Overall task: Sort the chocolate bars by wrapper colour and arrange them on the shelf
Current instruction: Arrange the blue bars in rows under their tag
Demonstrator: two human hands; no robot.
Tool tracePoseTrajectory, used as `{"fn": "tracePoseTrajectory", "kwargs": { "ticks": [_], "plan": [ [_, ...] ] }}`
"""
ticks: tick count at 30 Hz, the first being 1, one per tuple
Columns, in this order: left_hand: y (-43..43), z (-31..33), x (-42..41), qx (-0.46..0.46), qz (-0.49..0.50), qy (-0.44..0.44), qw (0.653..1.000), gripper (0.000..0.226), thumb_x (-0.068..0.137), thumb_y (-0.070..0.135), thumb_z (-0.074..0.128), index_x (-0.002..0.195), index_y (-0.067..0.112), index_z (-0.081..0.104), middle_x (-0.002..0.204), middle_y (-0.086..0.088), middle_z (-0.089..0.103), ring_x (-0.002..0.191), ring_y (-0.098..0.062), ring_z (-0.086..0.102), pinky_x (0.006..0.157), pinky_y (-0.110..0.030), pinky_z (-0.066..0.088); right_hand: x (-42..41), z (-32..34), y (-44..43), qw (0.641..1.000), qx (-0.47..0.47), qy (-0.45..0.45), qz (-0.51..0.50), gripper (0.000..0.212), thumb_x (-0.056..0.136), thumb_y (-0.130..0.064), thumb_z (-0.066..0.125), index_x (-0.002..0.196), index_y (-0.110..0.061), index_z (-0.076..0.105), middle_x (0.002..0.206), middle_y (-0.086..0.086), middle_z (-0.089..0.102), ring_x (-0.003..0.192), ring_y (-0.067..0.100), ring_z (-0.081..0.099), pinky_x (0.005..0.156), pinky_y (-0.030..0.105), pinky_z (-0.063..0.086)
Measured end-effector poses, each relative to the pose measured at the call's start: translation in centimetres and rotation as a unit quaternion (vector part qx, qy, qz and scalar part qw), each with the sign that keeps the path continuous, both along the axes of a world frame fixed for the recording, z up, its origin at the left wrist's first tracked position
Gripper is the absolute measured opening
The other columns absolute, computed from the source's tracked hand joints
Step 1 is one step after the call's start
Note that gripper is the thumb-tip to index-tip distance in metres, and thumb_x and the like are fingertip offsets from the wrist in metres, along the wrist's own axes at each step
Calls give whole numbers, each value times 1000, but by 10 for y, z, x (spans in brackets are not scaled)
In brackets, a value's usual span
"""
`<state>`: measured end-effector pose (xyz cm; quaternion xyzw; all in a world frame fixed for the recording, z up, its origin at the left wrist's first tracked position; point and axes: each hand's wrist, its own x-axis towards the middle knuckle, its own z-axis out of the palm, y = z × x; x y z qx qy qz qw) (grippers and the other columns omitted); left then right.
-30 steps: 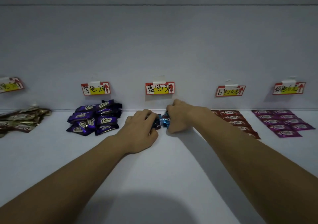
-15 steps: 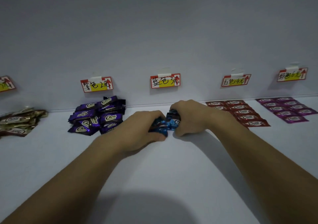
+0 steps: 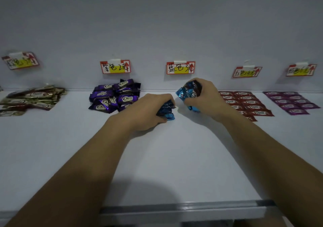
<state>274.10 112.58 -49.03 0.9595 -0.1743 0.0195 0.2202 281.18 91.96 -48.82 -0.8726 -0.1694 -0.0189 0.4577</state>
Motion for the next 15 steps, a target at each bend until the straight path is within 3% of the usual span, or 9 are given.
{"fn": "tracePoseTrajectory", "kwargs": {
  "ticks": [4,8,12,15],
  "plan": [
    [2,-3,-2,-17,5,6,1000,51,90,20,75,131,36,51,132,11,60,115,-10,56,99,-33,48,-5,8,2,995,87,35,-22,47,77,-2,80,117,-17,61,104,-1,67,91,12,66,70,25,57],
    [5,1,3,16,7,10,1000,63,89,20,76,140,40,46,139,11,57,122,-13,55,103,-30,46,-4,9,3,994,95,37,-28,43,79,-3,79,112,-22,58,96,-8,64,84,7,64,63,20,53],
    [6,1,6,38,17,25,999,58,92,19,73,140,37,46,138,8,57,116,-13,54,100,-29,44,-5,5,4,994,97,46,-15,44,79,-2,80,111,-23,58,96,-8,65,84,8,65,65,22,55],
    [5,-3,8,-43,50,6,998,49,96,16,66,135,36,44,133,3,58,106,-15,58,89,-28,50,-5,5,6,990,126,60,-16,44,80,-2,78,114,-20,59,99,-4,67,85,12,67,64,23,57]
  ]
}}
